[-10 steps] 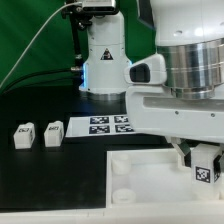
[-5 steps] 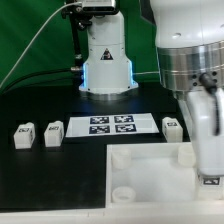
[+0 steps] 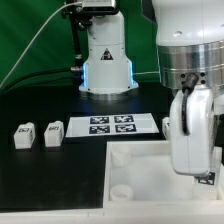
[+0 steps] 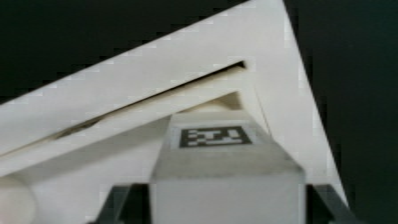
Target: Assemble one leg
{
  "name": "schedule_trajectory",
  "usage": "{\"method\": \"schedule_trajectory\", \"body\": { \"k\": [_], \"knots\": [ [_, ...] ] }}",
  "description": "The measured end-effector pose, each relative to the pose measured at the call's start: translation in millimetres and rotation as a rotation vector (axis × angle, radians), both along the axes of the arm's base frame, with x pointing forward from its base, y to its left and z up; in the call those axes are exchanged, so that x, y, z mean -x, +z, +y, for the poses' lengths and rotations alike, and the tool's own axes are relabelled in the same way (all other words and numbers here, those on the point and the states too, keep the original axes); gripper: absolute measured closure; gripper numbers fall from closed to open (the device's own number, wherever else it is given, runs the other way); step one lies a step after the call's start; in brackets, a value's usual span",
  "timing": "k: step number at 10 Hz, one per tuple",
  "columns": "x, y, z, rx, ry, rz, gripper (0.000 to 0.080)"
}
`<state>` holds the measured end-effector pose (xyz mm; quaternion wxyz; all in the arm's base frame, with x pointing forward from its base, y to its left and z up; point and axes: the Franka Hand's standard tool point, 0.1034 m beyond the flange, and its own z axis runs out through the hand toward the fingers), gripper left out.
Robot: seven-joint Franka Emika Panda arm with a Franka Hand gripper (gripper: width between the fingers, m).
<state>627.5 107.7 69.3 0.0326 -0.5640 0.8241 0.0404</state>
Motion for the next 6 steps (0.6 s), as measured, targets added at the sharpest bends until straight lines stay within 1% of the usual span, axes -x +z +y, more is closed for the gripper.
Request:
{"method": "schedule_trajectory", "body": {
  "k": [1, 2, 3, 4, 5, 6],
  "knots": [
    [1.0, -1.4, 1.1, 0.0, 0.032, 0.0, 0.0505],
    [1.2, -1.8, 1.4, 0.0, 0.034, 0.0, 0.0255],
    [1.3, -2.0, 1.5, 0.0, 0.036, 0.0, 0.0255],
    [1.5, -2.3, 1.6, 0.0, 0.037, 0.001, 0.0183],
    [1.9, -0.5, 3.6, -0.001, 0.045, -0.004, 0.0156],
    [5.4, 7.0, 8.3, -0.005, 0.061, -0.013, 0.0156]
  ]
}}
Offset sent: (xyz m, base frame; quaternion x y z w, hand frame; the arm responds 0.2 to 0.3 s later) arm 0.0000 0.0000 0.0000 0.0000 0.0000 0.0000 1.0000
